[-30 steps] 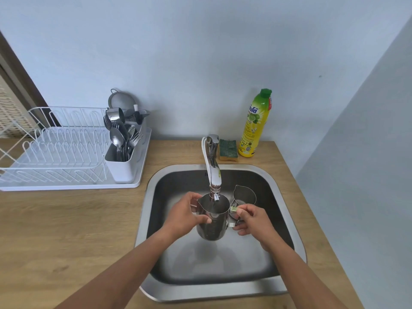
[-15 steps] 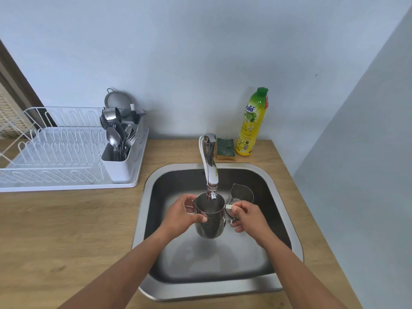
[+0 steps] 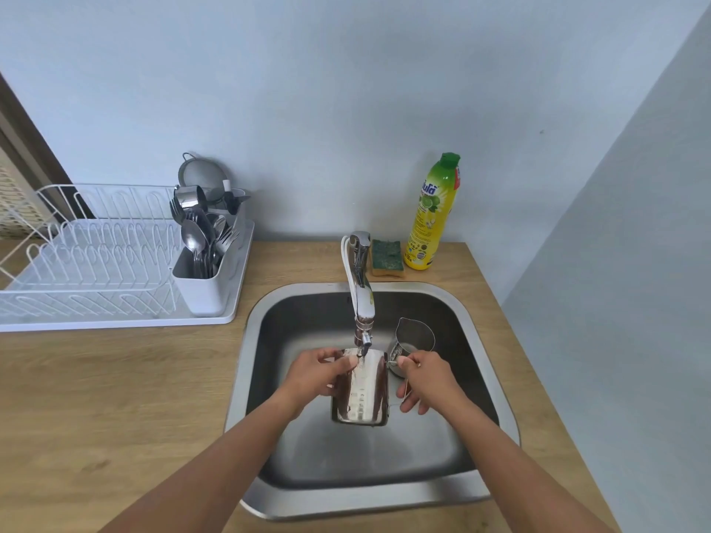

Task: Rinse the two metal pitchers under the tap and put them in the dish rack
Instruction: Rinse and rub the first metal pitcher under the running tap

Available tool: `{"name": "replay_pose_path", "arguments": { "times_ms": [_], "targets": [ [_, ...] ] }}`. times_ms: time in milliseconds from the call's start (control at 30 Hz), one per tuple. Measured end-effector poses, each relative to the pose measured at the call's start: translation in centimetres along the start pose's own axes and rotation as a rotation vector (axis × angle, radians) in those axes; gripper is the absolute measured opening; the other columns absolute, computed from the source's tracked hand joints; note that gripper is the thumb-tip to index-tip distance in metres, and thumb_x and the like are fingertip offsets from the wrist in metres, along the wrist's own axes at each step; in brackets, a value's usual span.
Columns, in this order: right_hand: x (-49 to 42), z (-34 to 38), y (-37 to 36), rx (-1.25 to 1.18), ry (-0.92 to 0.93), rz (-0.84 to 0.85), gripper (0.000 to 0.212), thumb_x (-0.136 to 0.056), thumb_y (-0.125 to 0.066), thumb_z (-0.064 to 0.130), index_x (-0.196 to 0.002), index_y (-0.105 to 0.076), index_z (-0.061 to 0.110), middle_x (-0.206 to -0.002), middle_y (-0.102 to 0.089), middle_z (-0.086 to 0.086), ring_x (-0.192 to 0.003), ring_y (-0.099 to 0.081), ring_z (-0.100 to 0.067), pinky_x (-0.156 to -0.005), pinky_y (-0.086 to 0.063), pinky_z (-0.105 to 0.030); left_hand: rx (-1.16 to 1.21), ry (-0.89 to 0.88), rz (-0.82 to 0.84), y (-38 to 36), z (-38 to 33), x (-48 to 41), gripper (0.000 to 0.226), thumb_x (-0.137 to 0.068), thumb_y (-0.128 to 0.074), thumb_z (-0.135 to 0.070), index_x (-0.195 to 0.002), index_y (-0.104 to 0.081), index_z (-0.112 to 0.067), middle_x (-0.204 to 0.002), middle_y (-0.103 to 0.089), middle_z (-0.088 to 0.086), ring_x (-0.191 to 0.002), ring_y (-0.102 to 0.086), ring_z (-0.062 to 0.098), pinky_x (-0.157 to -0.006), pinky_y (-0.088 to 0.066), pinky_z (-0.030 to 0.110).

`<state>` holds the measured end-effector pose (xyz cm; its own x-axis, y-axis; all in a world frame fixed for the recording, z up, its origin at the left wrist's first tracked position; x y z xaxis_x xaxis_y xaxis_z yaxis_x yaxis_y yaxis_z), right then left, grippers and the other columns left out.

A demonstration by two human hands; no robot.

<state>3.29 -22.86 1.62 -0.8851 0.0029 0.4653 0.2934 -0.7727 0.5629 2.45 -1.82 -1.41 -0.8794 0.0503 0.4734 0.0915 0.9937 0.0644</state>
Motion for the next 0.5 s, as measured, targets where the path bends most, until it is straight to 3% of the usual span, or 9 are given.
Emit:
{"name": "replay_pose_path", "arguments": {
  "times_ms": [133, 300, 500],
  "targets": [
    [-0.1, 0.0, -0.2, 0.061, -0.043, 0.037, 0.028, -0.101, -0.042, 0.032, -0.095, -0.06, 0.012, -0.065, -0.074, -0.009, -0.056, -0.073, -0.024, -0.042, -0.049, -0.025, 0.004, 0.109, 0.018, -0.2, 0.5, -0.2, 0.037, -0.087, -0.073, -0.033, -0.108, -0.072, -0.003, -0.086, -0.074, 0.008, -0.068, -0.069, 0.018, -0.064, -0.06, 0.03],
    [-0.7, -0.2, -0.8, 0.093, -0.113, 0.059, 0.032, -0.101, -0.042, 0.03, -0.1, -0.064, 0.006, -0.071, -0.074, -0.014, -0.049, -0.069, -0.022, -0.039, -0.047, -0.023, -0.03, 0.227, -0.017, 0.1, 1.7, -0.6, 0.054, -0.081, -0.074, -0.051, -0.101, -0.07, -0.001, -0.088, -0.074, 0.013, -0.07, -0.072, 0.023, -0.06, -0.06, 0.03],
    [-1.1, 0.1, -1.2, 0.03, -0.191, 0.117, 0.033, -0.097, -0.043, 0.027, -0.092, -0.064, 0.001, -0.058, -0.065, -0.01, -0.033, -0.055, -0.018, -0.036, -0.042, -0.022, -0.042, 0.283, -0.04, 0.7, 2.5, -1.3, 0.064, -0.078, -0.071, -0.061, -0.102, -0.07, -0.003, -0.085, -0.072, 0.012, -0.064, -0.066, 0.022, -0.063, -0.058, 0.031]
  ]
}}
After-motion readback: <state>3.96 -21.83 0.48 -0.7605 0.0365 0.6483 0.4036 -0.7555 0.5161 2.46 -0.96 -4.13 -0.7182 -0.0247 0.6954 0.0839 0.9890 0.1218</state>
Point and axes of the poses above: each hand's wrist, its own x-axis away from the middle knuckle, its own y-axis out of the back of the hand, z = x × y, the point moved 3 cm from there along -x, towards the middle knuckle
